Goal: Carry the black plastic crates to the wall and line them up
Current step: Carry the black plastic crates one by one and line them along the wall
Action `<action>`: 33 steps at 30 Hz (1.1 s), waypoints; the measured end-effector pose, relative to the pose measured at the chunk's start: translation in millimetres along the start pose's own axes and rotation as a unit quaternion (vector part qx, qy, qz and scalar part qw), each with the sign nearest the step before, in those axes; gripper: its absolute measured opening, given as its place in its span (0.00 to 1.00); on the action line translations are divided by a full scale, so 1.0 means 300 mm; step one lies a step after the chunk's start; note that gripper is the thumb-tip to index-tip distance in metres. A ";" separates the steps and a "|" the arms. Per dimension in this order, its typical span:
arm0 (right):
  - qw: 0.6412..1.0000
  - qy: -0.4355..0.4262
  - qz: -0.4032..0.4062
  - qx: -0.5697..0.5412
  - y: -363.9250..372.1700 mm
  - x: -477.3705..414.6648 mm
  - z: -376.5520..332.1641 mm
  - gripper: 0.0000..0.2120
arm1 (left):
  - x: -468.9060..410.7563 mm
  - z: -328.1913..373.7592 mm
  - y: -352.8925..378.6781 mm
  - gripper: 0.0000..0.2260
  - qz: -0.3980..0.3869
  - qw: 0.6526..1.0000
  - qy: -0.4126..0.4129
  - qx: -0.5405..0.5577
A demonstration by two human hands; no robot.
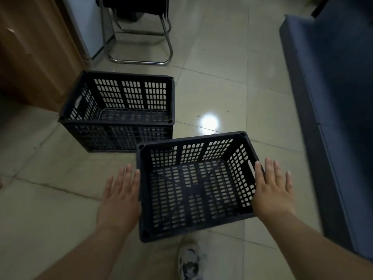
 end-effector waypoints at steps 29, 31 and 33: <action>0.990 -0.131 0.047 0.011 0.705 -0.608 0.152 0.38 | -0.302 0.059 0.532 0.26 0.053 0.998 0.035 -0.025; 0.986 -0.146 0.077 0.011 0.647 -0.594 0.136 0.37 | -0.268 0.016 0.456 0.25 0.060 0.998 0.018 -0.021; 0.987 -0.152 0.054 0.028 0.548 -0.561 0.100 0.35 | -0.212 -0.038 0.368 0.28 0.069 0.997 -0.011 -0.017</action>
Point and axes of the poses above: each hand's wrist, its own x-axis away from the middle knuckle, its own y-axis out of the palm, z = x × y, the point moved 4 cm from there along -x, towards the middle knuckle, and after that the axes turned 9 degrees about z, right-handed, at the moved point
